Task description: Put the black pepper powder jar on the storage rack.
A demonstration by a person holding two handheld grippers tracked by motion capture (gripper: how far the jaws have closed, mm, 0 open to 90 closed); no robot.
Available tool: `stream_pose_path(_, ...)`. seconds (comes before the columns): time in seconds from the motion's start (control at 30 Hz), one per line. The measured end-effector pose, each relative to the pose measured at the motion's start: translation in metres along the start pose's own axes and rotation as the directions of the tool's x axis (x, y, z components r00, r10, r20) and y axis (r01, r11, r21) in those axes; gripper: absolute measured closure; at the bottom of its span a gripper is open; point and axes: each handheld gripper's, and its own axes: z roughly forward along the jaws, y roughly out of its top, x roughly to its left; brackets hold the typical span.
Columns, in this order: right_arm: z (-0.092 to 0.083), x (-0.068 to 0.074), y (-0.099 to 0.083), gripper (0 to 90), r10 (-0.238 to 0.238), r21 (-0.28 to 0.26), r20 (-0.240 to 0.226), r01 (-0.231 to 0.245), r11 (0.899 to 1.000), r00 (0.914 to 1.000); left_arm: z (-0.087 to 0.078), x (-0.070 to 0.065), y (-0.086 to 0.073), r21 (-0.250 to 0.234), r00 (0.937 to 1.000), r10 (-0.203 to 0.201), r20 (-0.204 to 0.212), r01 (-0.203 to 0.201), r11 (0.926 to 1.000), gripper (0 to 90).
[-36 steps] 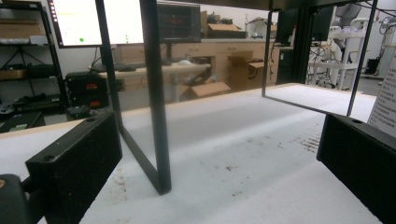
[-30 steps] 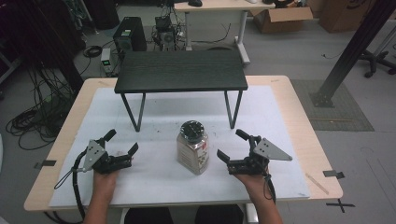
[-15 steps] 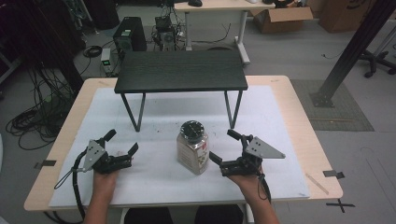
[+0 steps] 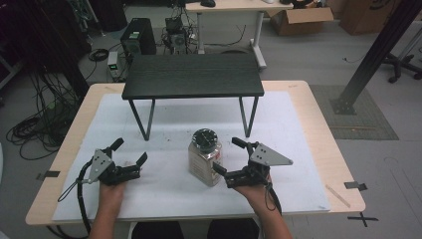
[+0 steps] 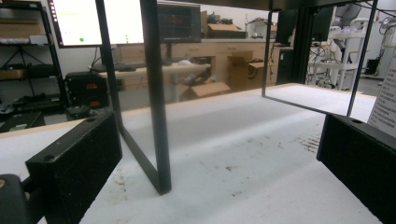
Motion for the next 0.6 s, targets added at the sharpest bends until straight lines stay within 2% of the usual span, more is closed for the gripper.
stream_pose_path(0.6,0.019,0.008,0.000,0.0,-0.007,0.033,-0.031,0.008,0.999,0.9995,0.000,0.000,0.000,-0.001,1.0000,0.000,0.001,0.000,1.0000,0.5)
